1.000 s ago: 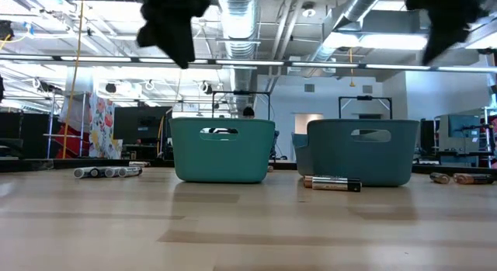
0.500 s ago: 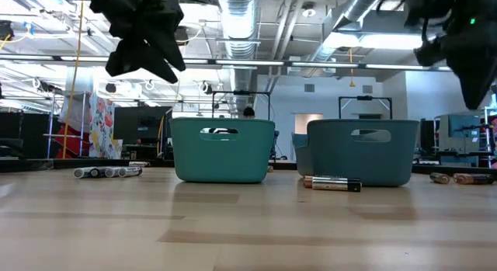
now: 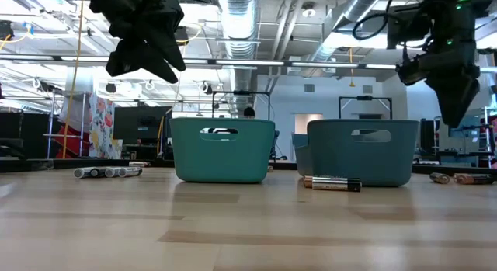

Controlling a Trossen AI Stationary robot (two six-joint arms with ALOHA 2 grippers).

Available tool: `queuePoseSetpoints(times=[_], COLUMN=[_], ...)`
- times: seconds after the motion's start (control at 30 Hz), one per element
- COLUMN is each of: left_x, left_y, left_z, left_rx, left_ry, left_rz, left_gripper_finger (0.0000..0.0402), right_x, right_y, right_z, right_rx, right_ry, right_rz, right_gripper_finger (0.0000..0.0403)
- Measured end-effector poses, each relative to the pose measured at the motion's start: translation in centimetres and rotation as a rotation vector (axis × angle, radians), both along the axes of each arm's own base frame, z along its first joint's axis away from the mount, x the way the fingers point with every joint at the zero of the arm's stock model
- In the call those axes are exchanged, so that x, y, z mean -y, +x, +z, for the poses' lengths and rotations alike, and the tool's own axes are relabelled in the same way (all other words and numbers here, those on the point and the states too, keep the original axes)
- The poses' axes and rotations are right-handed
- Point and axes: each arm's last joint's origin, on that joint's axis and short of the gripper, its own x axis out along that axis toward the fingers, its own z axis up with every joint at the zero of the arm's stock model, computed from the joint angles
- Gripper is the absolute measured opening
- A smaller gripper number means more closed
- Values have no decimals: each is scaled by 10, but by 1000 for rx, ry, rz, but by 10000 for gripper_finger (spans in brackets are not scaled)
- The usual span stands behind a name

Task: Sort batteries
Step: Put the black battery into the green bin

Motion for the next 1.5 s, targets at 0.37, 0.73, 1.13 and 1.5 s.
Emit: queuePoseSetpoints(times=[0.37, 0.73, 1.13, 1.5], left_x=[-1, 0, -15, -54], left_y=[0, 2, -7, -57], left_z=[0, 2, 24, 41], left_rx=[-3, 15, 108, -32], left_ry=[16, 71, 246, 371], left_rz=[-12, -64, -125, -97], left_gripper_finger=[115, 115, 115, 114], right_x=[5, 33, 99, 163], right_y=[16, 28, 114, 228], right_z=[-10, 37, 75, 42], right_rx=[-18, 190, 234, 203], right_ry=[-5, -142, -218, -169], right_rz=[84, 25, 123, 143], right_gripper_finger=[192, 168, 167, 167])
